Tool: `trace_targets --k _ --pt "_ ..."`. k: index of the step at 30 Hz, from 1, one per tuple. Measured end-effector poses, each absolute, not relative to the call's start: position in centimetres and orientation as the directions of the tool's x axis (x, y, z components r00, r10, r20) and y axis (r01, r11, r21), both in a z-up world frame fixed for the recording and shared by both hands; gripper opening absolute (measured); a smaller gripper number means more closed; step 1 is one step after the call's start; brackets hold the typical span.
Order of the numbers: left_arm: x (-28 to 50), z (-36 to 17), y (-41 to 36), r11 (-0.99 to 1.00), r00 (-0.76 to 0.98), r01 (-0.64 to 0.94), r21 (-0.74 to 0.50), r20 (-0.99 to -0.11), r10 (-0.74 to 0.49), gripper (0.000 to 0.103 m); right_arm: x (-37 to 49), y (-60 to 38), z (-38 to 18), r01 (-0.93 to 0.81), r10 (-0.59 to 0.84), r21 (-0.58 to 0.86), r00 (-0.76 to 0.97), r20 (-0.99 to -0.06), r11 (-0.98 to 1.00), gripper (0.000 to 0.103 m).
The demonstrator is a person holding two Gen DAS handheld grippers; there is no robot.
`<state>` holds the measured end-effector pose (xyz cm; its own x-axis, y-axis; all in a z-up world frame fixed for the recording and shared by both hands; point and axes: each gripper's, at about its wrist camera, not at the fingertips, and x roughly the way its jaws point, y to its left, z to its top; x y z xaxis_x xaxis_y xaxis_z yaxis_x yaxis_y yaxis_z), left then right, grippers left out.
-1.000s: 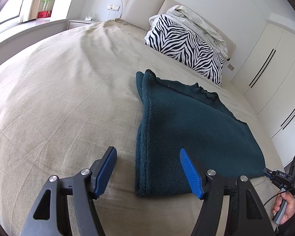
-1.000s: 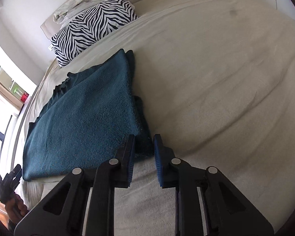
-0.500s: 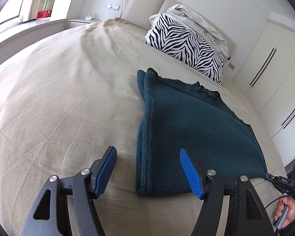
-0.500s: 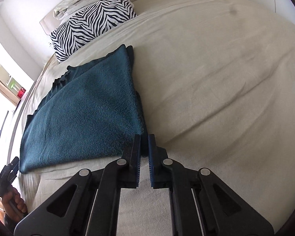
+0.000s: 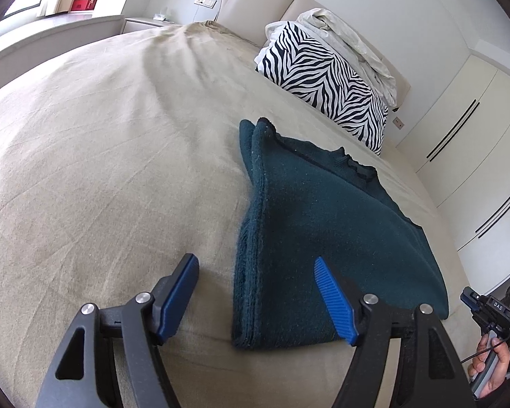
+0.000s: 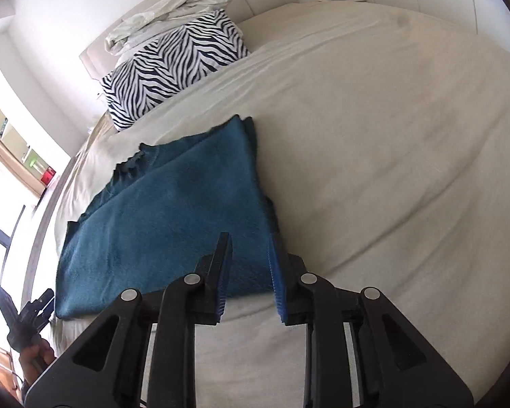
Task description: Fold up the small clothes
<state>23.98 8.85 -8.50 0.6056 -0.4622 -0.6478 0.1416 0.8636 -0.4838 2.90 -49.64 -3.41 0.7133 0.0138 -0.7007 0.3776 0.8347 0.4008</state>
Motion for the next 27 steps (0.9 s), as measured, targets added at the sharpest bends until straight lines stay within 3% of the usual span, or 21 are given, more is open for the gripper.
trace_targets --k 1,2,3,4,7,10,11,14,20,27 --pt "24.2 -8.5 8.9 0.860 0.603 0.139 -0.491 -0.647 -0.467 0.073 3.8 -48.7 -2.7 0.333 0.047 0.415 0.730 -0.682 0.847 0.025" --pt "24.4 -8.5 8.9 0.858 0.601 0.138 -0.495 -0.647 -0.469 0.073 4.8 -47.7 -2.2 0.282 0.092 0.434 0.743 -0.664 0.856 0.036" --pt "24.6 -8.5 8.9 0.857 0.599 0.138 -0.497 -0.647 -0.472 0.073 5.9 -46.7 -2.0 0.235 0.139 0.456 0.749 -0.647 0.858 0.055" --pt "24.9 -8.5 8.8 0.855 0.595 0.139 -0.499 -0.648 -0.476 0.073 7.0 -45.9 -2.0 0.200 0.179 0.480 0.754 -0.632 0.854 0.059" --pt "25.6 -8.5 8.7 0.842 0.576 0.146 -0.520 -0.647 -0.500 0.074 10.1 -44.3 -3.8 0.136 0.281 0.549 0.743 -0.608 0.825 0.061" --pt "26.2 -8.7 8.9 0.817 0.552 0.143 -0.559 -0.641 -0.534 0.076 12.6 -44.4 -9.2 0.253 0.342 0.604 0.635 -0.693 0.756 0.059" --pt "26.4 -8.8 9.1 0.803 0.545 0.138 -0.579 -0.633 -0.550 0.077 12.4 -44.8 -9.8 0.255 0.346 0.630 0.658 -0.669 0.734 0.055" --pt "27.0 -9.1 9.8 0.750 0.529 0.106 -0.652 -0.602 -0.598 0.078 11.4 -44.7 -8.9 0.244 0.353 0.669 0.697 -0.625 0.702 0.059" --pt "27.9 -9.5 9.0 0.699 0.488 0.056 -0.713 -0.591 -0.643 0.078 12.8 -42.3 -6.9 0.061 0.529 0.812 0.730 -0.433 0.581 0.059" --pt "30.0 -10.6 8.0 0.628 0.420 -0.027 -0.778 -0.579 -0.699 0.078 18.0 -37.6 -8.1 0.034 0.640 0.869 0.662 -0.390 0.494 0.059"
